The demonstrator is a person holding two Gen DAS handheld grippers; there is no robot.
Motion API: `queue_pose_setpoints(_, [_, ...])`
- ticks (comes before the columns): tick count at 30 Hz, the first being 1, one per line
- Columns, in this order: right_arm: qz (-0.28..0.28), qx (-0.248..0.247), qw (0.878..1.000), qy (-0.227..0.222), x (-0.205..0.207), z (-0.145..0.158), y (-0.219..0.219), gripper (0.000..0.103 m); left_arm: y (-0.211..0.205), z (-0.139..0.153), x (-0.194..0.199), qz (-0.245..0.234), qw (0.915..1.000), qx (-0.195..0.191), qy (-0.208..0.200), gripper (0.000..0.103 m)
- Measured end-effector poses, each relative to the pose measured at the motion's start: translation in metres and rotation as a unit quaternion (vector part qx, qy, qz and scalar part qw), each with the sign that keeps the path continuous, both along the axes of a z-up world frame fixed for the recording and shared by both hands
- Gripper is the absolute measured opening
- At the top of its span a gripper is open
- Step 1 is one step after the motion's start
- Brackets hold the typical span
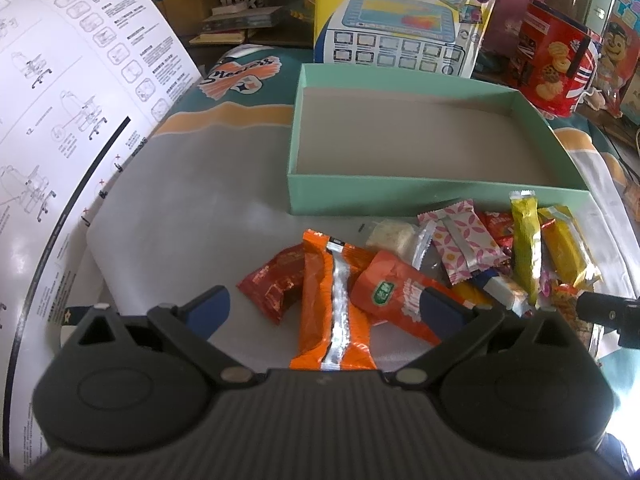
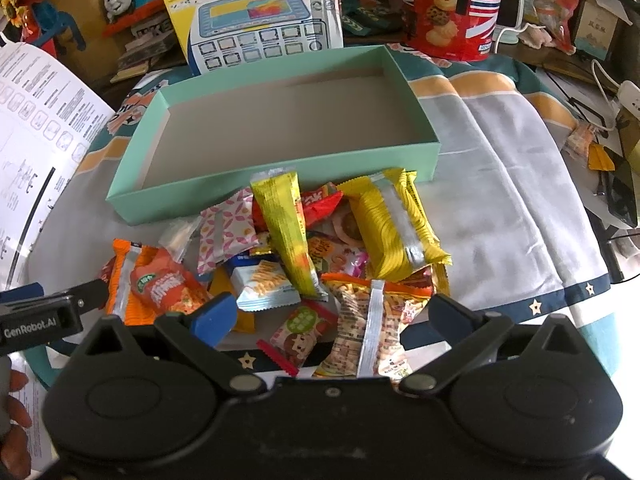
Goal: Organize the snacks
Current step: 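Move both grippers over the snack pile beside the green tray, then grasp the orange silver-striped bag with left gripper while right grasps the orange pouch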
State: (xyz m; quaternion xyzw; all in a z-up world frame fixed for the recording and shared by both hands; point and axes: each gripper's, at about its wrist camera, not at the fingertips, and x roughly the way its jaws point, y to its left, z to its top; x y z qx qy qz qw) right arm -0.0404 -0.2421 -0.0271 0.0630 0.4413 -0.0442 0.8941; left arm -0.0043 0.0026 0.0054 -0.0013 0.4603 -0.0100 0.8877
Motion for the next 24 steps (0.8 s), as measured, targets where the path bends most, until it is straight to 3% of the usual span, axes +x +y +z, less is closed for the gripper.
queue_pose_setpoints(15, [-0.011, 0.008, 1.0, 0.001, 0.0, -0.002, -0.005, 0.103, -0.001, -0.007, 0.001, -0.012, 0.9998, 0.003, 0.014, 0.103])
queue_pose_setpoints(20, [0.027, 0.028, 0.997, -0.062, -0.006, 0.002, -0.007, 0.103, 0.015, -0.017, 0.003, 0.005, 0.9999, 0.002, 0.015, 0.103])
queue_pose_setpoints(24, [0.054, 0.031, 0.996, -0.059, -0.001, -0.003, -0.003, 0.103, 0.03, -0.035, 0.004, 0.02, 0.9989, -0.009, 0.041, 0.103])
